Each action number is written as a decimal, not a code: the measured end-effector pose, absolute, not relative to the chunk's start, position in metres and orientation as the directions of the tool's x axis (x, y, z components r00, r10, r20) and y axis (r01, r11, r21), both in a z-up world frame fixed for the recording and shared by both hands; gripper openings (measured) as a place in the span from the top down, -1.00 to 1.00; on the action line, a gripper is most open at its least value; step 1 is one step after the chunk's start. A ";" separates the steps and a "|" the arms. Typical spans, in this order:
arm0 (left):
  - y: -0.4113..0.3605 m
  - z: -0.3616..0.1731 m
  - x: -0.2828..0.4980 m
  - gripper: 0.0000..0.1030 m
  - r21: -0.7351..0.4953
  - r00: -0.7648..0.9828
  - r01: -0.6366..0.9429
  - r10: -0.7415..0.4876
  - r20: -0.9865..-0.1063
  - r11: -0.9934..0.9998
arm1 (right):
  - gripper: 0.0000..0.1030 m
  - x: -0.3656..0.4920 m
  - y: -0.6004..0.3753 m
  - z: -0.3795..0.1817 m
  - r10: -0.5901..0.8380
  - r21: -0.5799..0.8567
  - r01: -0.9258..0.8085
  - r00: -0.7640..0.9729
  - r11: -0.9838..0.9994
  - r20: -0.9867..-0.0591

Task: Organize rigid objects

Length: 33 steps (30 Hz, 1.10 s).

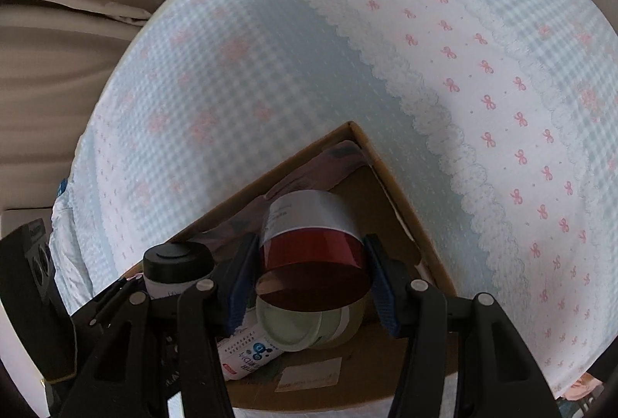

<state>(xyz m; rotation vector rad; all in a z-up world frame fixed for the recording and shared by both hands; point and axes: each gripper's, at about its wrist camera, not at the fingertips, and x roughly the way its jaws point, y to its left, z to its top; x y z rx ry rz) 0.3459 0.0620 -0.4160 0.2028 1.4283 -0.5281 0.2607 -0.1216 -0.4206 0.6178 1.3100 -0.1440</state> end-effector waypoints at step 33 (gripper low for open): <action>0.135 -0.225 0.228 -1.00 -0.186 0.312 0.216 -0.249 -0.917 0.958 | -0.93 0.154 -0.109 -0.272 0.204 0.305 0.211 0.394 0.929 -0.896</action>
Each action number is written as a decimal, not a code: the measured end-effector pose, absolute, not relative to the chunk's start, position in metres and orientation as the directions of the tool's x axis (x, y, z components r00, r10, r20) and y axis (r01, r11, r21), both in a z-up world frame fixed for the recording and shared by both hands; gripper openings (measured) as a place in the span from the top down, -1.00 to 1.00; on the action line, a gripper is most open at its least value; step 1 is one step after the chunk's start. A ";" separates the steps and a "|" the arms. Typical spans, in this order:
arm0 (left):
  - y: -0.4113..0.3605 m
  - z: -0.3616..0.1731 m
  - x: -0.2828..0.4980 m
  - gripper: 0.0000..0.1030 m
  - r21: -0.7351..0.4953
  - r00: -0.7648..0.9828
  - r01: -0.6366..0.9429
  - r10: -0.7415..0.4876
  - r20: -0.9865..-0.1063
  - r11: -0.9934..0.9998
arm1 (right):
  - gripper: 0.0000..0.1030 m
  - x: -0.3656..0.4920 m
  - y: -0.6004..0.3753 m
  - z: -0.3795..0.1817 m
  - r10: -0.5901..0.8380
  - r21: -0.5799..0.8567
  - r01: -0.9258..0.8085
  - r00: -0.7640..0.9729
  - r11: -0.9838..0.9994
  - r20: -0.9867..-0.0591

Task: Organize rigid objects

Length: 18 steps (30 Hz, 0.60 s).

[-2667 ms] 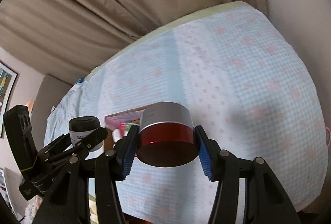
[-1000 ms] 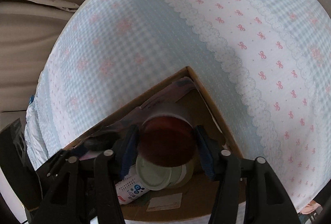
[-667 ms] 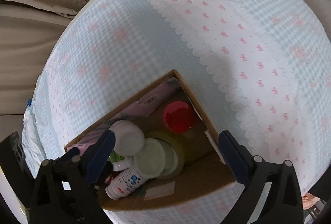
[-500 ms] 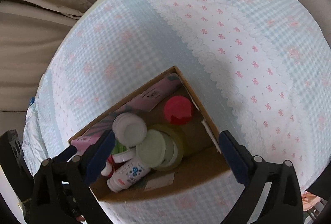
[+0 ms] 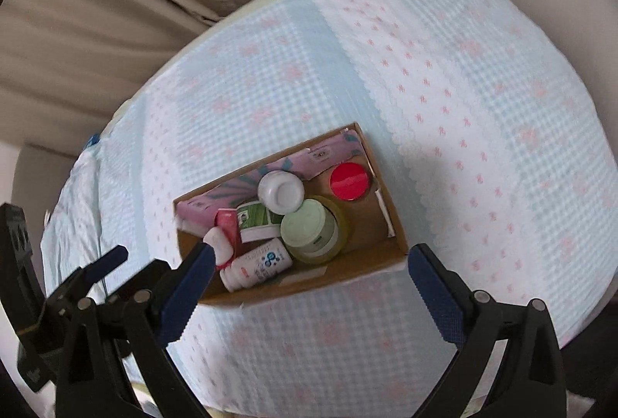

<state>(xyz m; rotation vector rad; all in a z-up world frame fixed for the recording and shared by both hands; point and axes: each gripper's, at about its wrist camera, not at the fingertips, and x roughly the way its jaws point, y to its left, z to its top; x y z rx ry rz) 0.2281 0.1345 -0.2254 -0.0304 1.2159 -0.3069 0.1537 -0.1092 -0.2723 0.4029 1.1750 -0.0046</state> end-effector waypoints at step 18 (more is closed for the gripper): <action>0.115 -0.011 0.068 -1.00 -0.150 0.773 0.086 -0.161 -0.614 0.985 | -0.93 0.021 -0.139 -0.066 0.055 -0.001 -0.073 0.756 0.997 -0.653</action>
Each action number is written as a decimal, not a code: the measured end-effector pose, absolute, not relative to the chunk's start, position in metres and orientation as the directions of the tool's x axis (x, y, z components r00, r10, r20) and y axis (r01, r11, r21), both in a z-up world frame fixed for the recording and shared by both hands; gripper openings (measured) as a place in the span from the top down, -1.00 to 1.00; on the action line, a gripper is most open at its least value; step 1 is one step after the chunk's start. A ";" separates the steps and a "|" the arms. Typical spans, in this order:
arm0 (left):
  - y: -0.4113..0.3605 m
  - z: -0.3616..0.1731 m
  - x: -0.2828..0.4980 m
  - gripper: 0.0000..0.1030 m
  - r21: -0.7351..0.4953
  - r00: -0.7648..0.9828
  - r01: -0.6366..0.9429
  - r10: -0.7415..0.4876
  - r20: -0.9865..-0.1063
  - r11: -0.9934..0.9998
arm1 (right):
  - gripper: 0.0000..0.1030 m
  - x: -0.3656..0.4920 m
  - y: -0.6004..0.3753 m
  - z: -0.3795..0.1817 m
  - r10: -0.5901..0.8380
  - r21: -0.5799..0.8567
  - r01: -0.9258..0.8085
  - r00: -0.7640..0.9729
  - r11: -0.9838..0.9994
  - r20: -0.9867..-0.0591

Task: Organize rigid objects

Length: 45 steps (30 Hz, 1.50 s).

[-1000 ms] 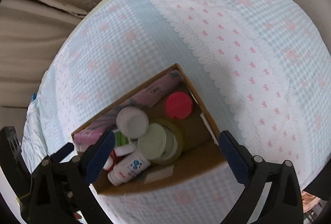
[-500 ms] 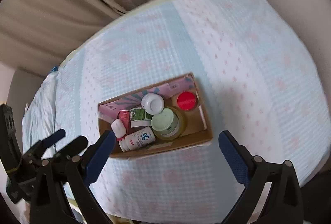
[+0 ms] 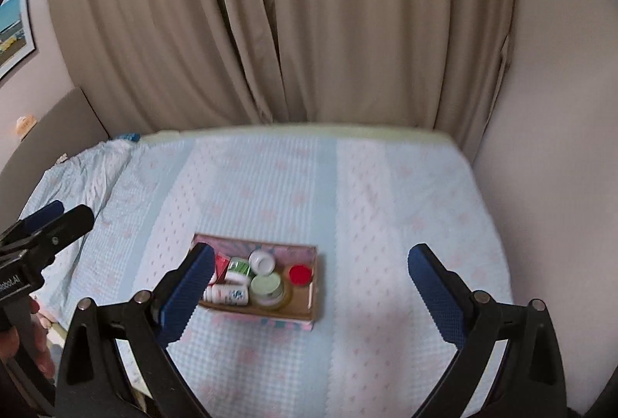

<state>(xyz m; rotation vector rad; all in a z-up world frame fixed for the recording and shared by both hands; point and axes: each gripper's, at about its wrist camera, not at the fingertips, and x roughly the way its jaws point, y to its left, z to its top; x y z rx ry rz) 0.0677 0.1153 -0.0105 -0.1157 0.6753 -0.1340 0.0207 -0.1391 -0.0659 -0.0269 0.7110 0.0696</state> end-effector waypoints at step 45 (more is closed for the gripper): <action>0.095 -0.009 0.031 -1.00 -0.068 0.837 0.080 -0.104 -0.538 0.995 | -0.93 -0.016 -0.153 -0.048 0.004 -0.001 -0.005 0.833 1.000 -0.553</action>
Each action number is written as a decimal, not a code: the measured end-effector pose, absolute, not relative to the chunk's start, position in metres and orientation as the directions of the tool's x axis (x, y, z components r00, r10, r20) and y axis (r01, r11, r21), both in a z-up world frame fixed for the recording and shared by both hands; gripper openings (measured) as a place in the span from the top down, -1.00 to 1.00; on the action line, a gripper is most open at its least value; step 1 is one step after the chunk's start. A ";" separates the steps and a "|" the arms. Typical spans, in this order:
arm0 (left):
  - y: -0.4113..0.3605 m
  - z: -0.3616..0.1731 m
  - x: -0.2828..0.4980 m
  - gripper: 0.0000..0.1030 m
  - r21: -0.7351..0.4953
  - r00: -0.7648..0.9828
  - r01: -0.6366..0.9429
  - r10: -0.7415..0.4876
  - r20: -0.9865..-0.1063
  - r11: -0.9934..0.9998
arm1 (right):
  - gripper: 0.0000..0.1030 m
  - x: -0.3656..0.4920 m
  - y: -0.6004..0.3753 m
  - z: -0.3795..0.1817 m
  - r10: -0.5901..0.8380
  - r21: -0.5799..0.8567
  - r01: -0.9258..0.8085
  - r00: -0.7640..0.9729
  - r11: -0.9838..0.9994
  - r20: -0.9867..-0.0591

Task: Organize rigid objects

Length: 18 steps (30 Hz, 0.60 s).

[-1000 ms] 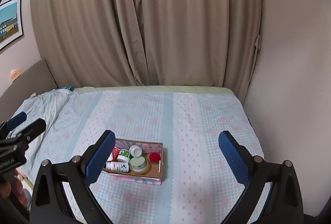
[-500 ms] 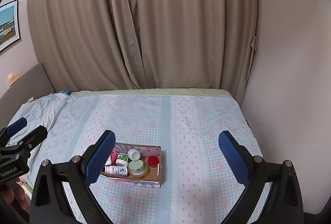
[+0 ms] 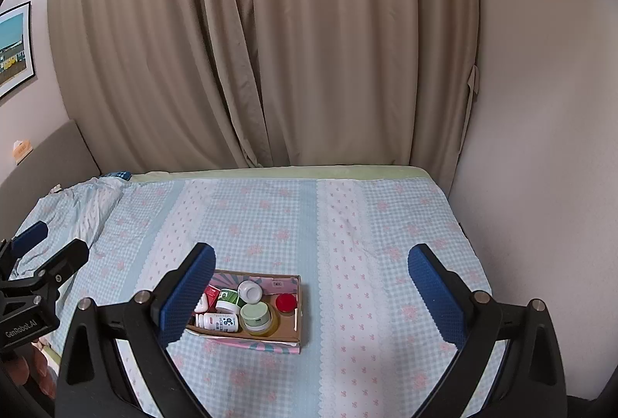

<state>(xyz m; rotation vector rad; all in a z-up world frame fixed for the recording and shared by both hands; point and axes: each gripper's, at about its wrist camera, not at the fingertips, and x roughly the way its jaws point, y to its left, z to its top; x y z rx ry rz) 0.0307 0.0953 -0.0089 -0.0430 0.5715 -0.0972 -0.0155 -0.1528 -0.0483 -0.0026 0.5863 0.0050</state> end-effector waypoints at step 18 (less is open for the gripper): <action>0.092 -0.007 0.033 -1.00 -0.055 0.843 0.101 -0.115 -0.526 0.993 | -0.93 -0.014 -0.152 -0.047 0.001 -0.001 -0.002 0.835 1.000 -0.550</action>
